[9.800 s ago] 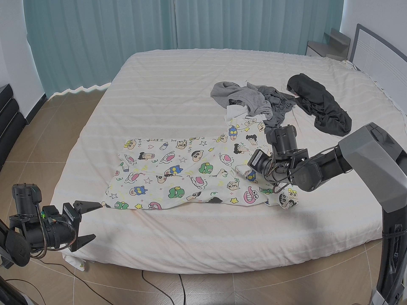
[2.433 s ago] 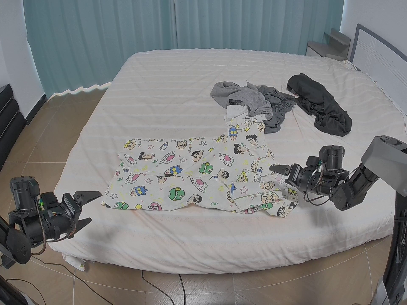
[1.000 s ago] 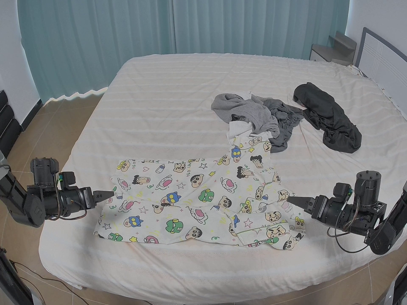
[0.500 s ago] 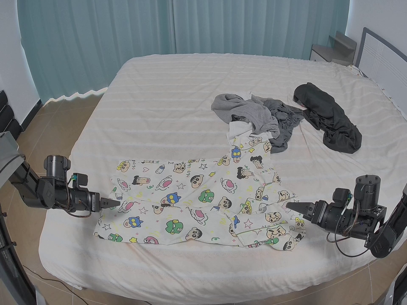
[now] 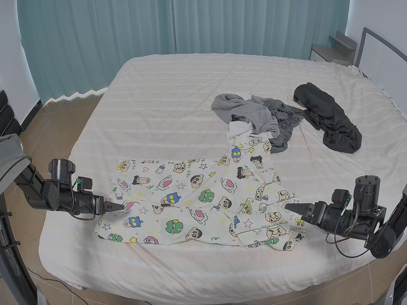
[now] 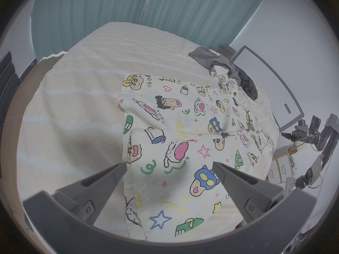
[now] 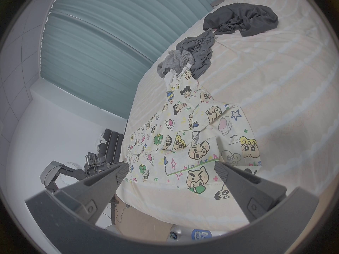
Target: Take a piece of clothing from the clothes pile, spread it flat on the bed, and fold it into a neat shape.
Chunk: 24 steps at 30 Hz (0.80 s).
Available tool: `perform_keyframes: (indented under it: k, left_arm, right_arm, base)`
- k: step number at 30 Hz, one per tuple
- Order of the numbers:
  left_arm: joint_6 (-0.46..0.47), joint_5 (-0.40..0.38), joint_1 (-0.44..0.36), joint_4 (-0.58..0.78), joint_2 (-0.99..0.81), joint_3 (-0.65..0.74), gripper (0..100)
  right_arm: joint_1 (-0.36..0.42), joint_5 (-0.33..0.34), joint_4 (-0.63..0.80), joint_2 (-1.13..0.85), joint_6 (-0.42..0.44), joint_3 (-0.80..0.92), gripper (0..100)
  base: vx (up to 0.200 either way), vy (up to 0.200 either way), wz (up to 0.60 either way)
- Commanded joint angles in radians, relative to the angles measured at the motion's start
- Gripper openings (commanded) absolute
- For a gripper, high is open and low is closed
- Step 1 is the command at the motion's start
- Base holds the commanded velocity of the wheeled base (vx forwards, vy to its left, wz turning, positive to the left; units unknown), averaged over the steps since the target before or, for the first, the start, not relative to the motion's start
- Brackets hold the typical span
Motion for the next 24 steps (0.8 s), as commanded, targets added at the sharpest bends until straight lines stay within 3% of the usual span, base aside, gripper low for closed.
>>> perform_keyframes:
  k: [1,19,20,24]
  left_arm:
    - [0.000,0.000,-0.005,-0.003,0.014,-0.007,100]
    - [0.015,0.011,-0.022,-0.014,0.072,-0.032,100]
    - [0.015,0.011,-0.022,-0.014,0.080,-0.039,0]
    - [0.015,0.012,-0.022,-0.012,0.087,-0.042,0]
  right_arm:
    - [0.001,0.001,0.001,0.007,0.000,-0.001,100]
    - [0.016,0.015,0.001,0.028,0.001,0.001,100]
    - [0.019,0.015,0.001,0.030,0.001,0.001,100]
    - [0.028,0.015,0.001,0.034,0.010,0.003,100]
  base:
    - [0.000,0.000,0.00]
    - [0.000,0.000,0.00]
    - [0.000,0.000,0.00]
    - [0.000,0.000,0.00]
